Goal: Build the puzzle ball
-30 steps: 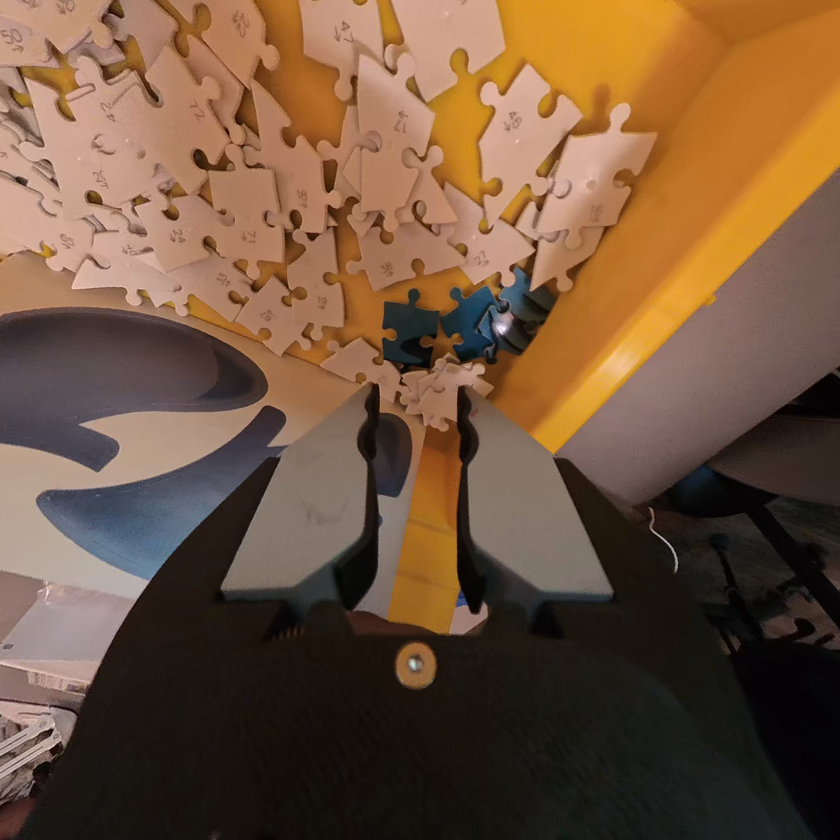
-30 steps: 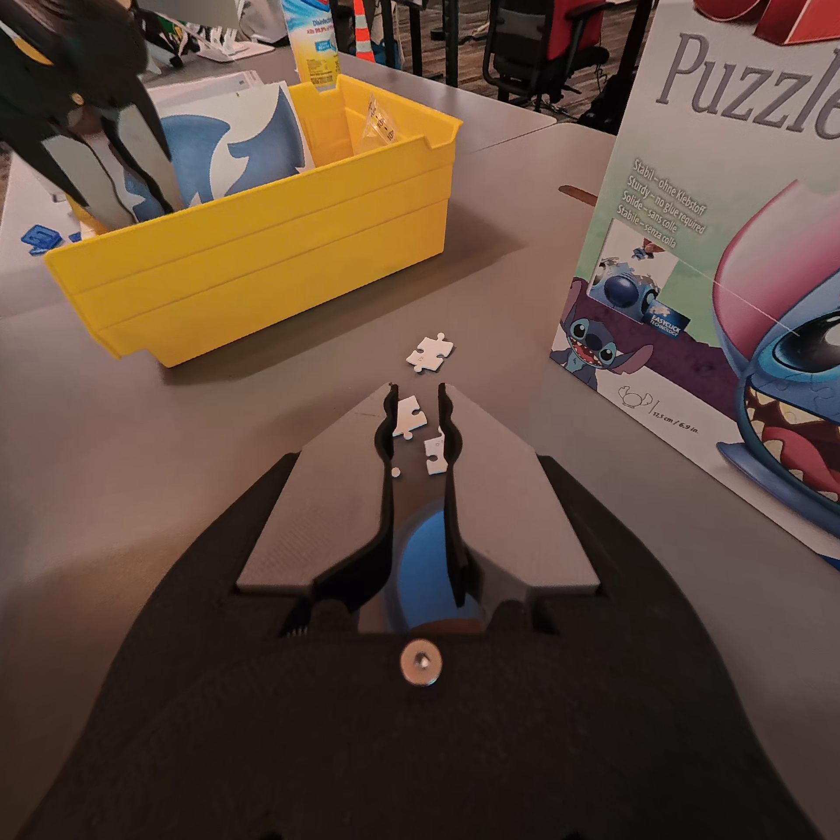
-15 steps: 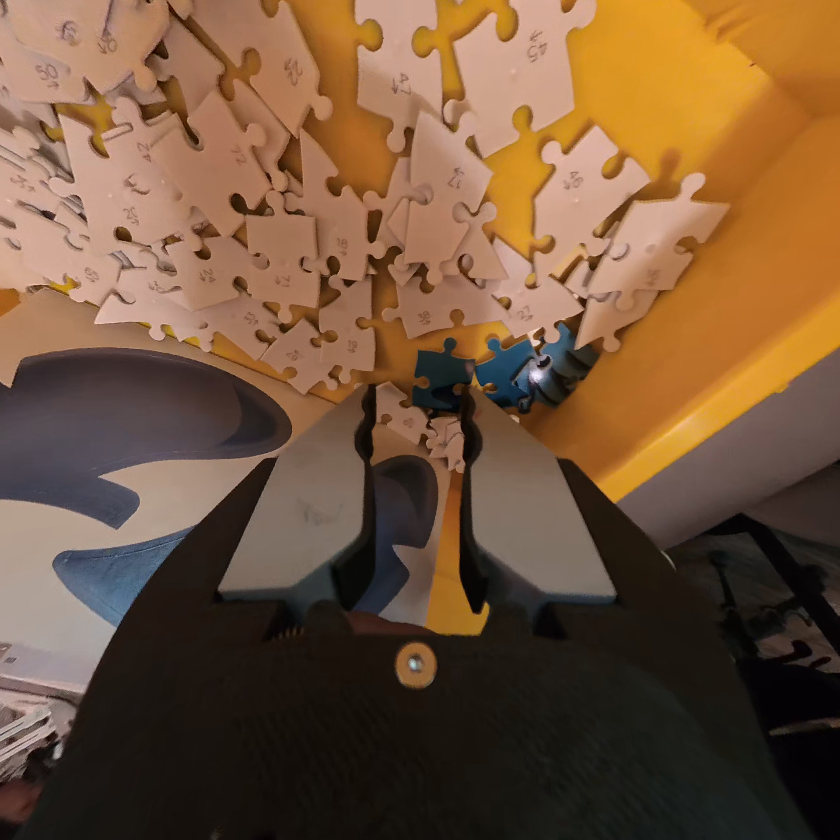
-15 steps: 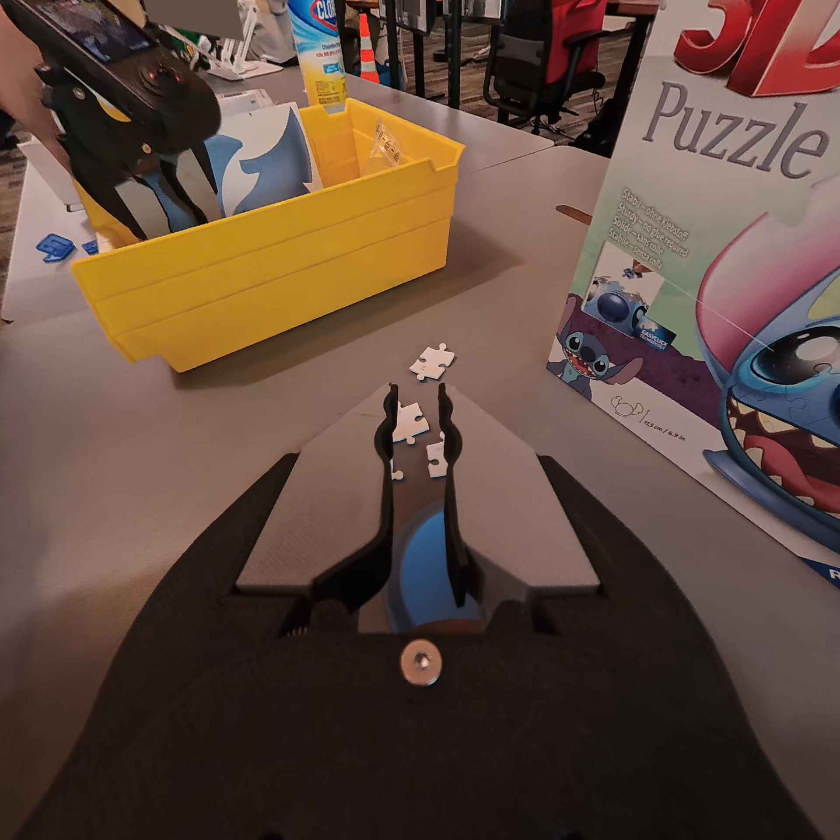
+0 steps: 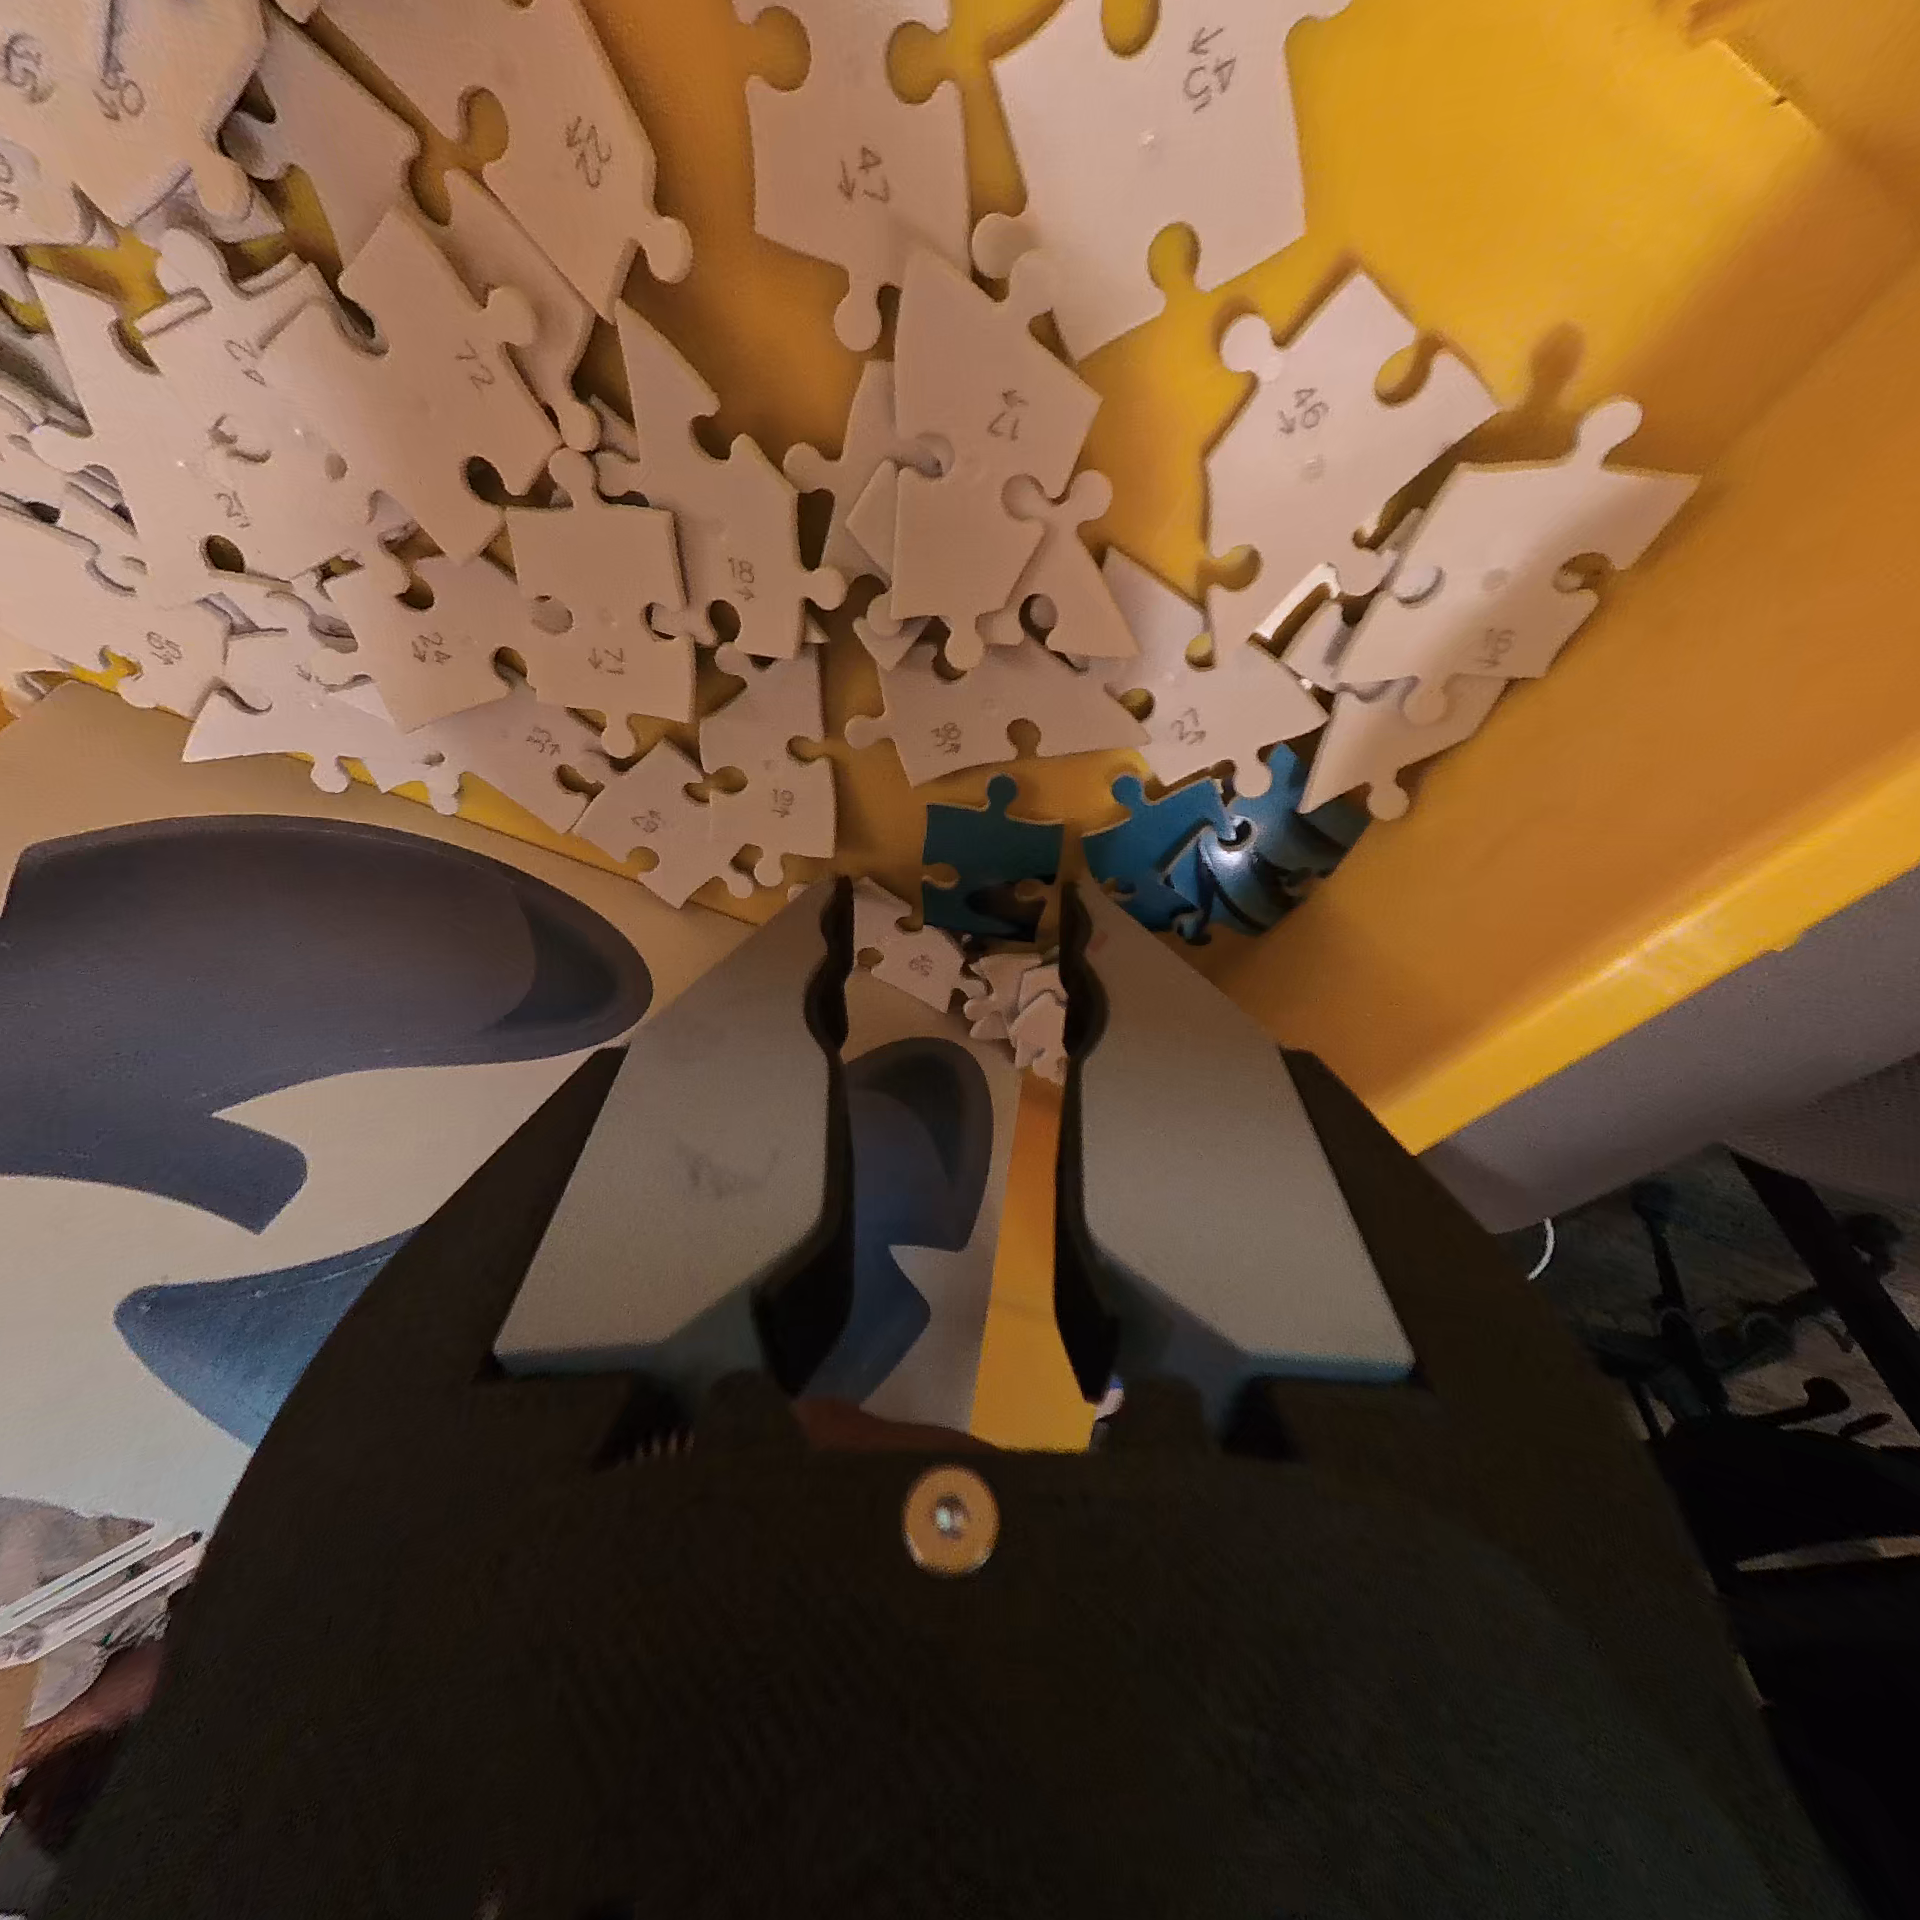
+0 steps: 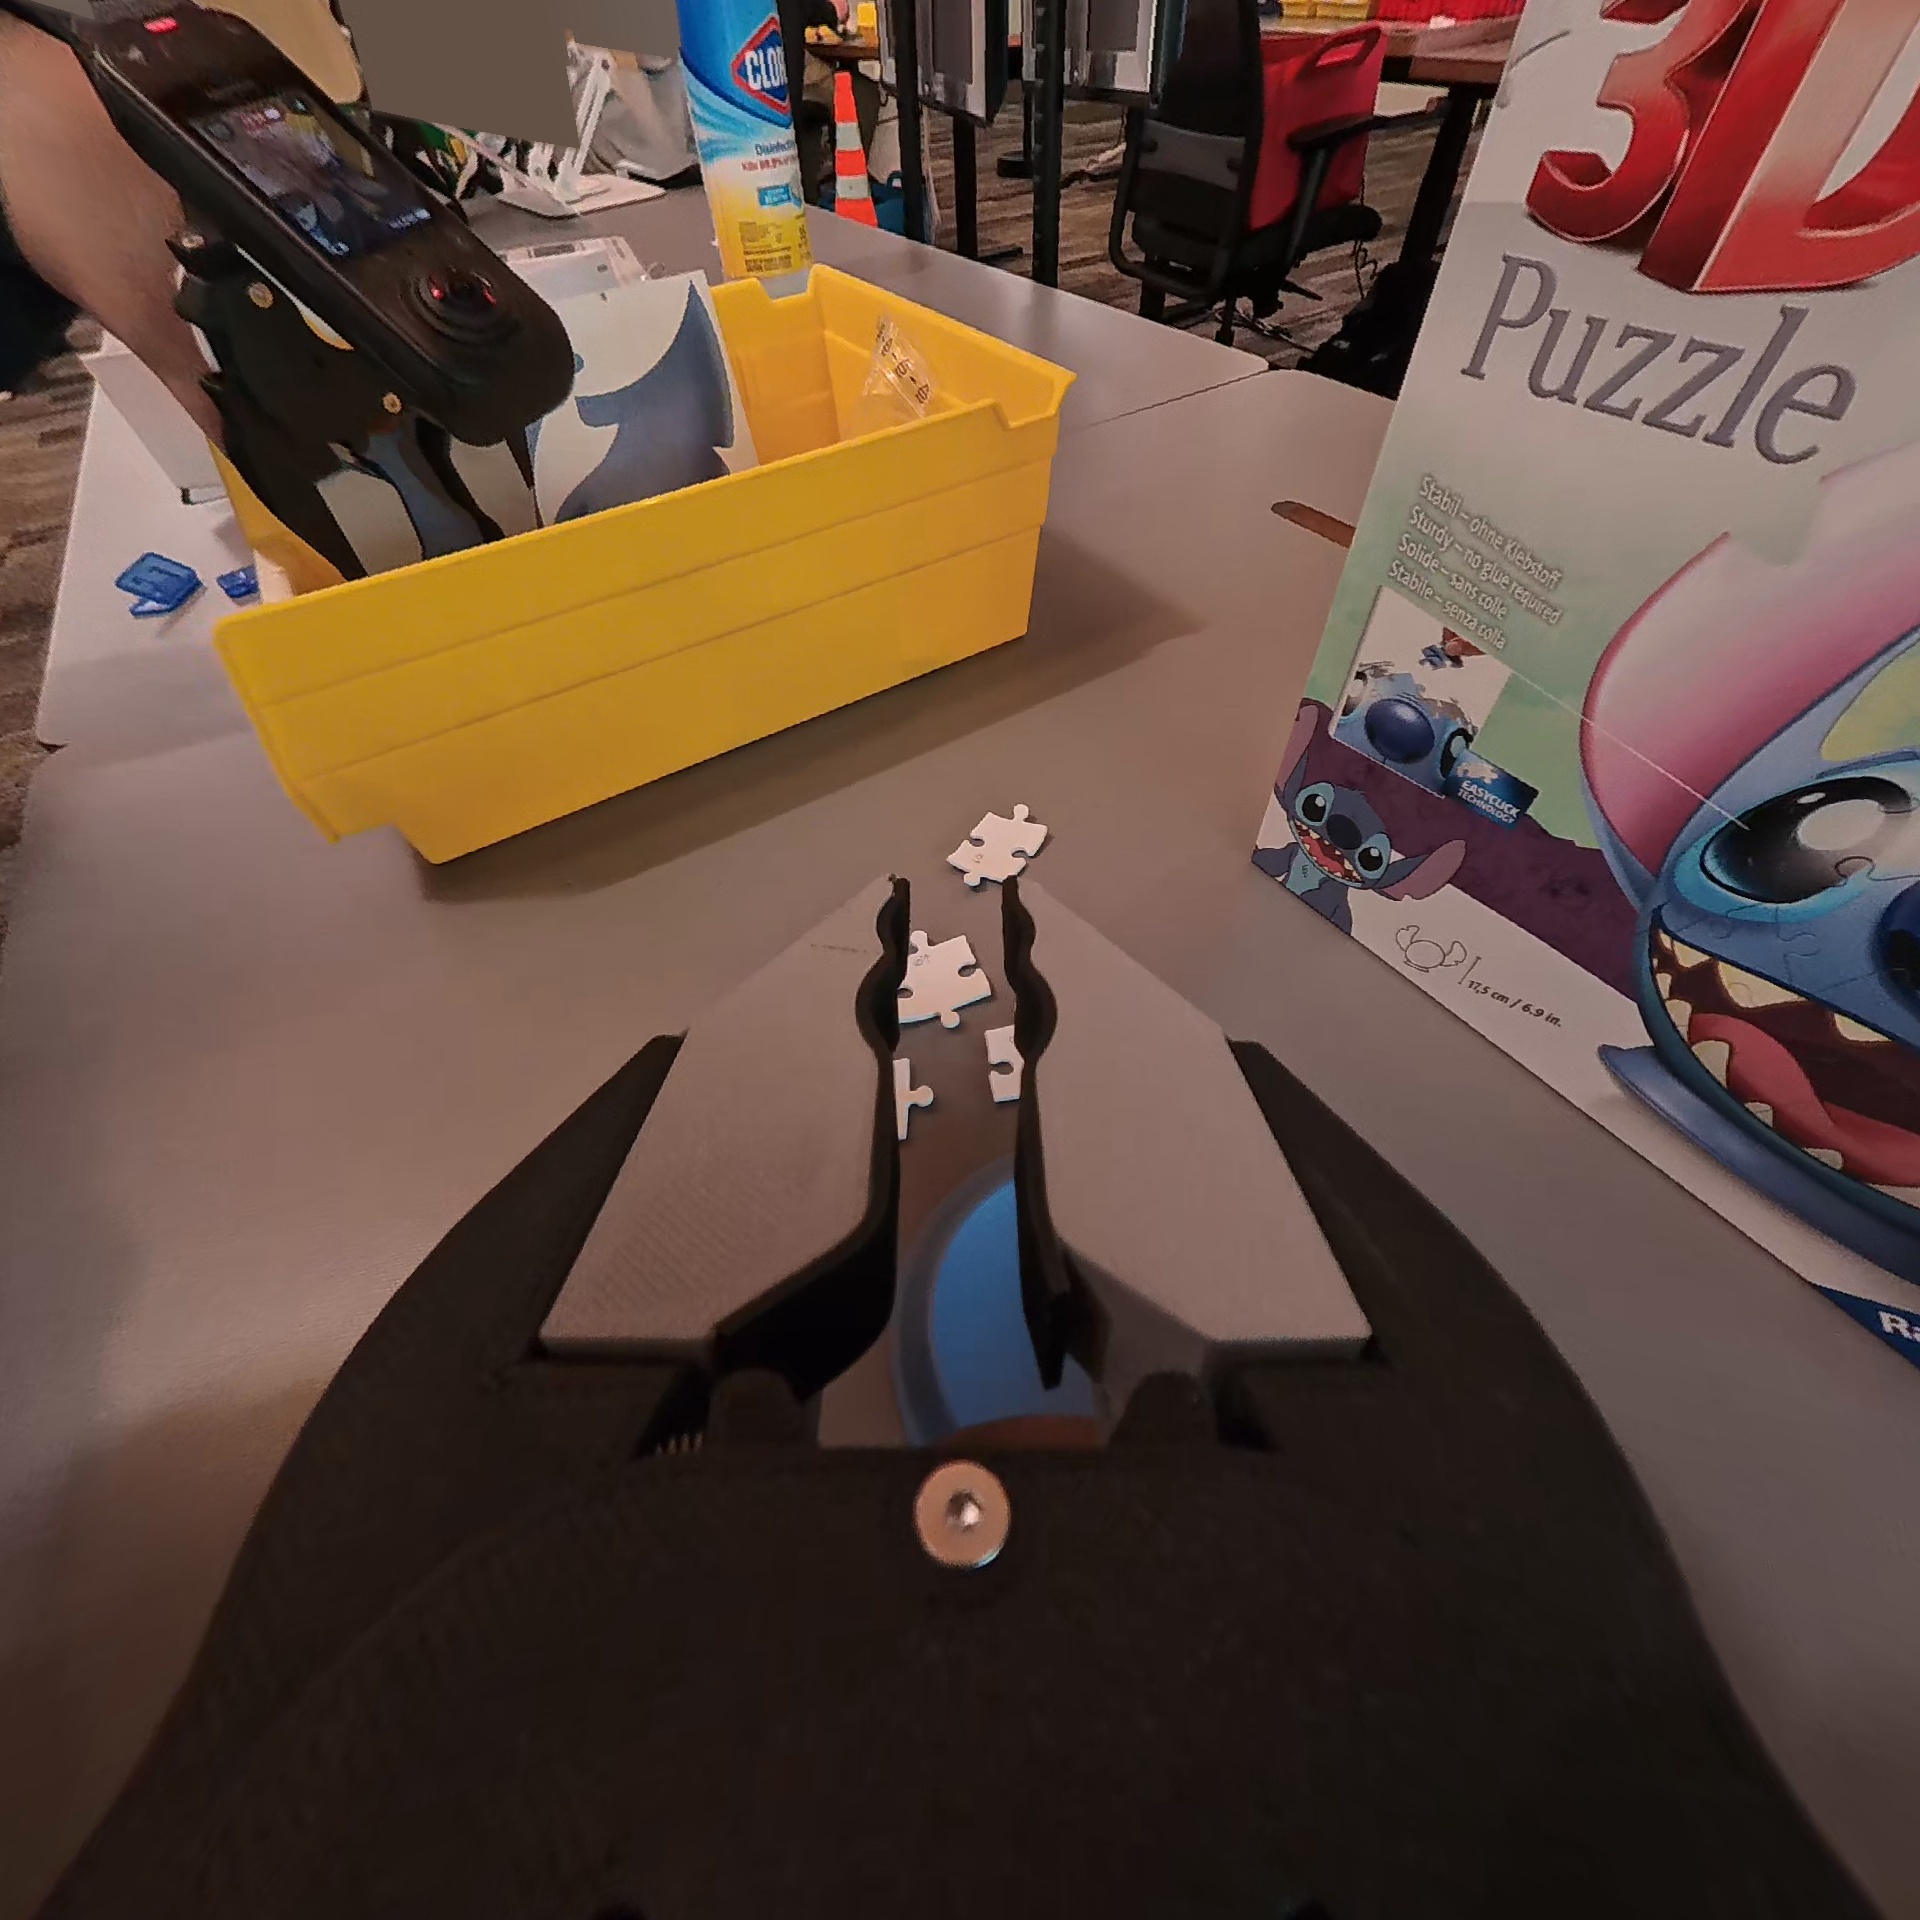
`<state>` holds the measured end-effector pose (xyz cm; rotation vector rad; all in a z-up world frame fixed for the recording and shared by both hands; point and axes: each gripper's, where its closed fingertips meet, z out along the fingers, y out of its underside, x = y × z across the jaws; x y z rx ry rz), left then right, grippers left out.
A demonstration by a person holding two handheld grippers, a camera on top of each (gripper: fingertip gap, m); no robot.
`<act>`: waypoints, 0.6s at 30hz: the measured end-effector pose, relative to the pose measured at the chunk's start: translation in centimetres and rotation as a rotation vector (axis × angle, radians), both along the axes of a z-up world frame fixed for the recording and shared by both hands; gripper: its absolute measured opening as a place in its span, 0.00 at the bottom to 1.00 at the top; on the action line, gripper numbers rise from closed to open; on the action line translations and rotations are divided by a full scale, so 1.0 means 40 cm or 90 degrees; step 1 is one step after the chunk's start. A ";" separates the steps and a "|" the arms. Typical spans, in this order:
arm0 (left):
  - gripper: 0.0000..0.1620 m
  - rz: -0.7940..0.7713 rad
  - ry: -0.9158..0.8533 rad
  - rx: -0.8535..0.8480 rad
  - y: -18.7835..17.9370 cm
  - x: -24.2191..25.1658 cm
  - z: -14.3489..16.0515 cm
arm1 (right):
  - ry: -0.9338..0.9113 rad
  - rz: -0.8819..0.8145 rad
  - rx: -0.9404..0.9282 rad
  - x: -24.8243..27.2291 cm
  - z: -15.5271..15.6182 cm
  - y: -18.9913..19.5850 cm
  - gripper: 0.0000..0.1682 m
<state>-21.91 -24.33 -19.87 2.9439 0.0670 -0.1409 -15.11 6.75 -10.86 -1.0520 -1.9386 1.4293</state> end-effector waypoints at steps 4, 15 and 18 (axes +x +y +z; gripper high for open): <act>0.23 -0.004 0.002 -0.007 0.001 0.001 0.000 | 0.002 0.000 -0.003 0.002 0.002 0.001 0.08; 0.14 0.015 -0.067 -0.002 0.008 0.009 -0.004 | 0.006 0.005 -0.003 0.008 0.006 -0.007 0.08; 0.14 0.003 -0.063 -0.013 0.008 0.009 -0.005 | 0.014 0.004 -0.003 0.013 0.014 -0.007 0.08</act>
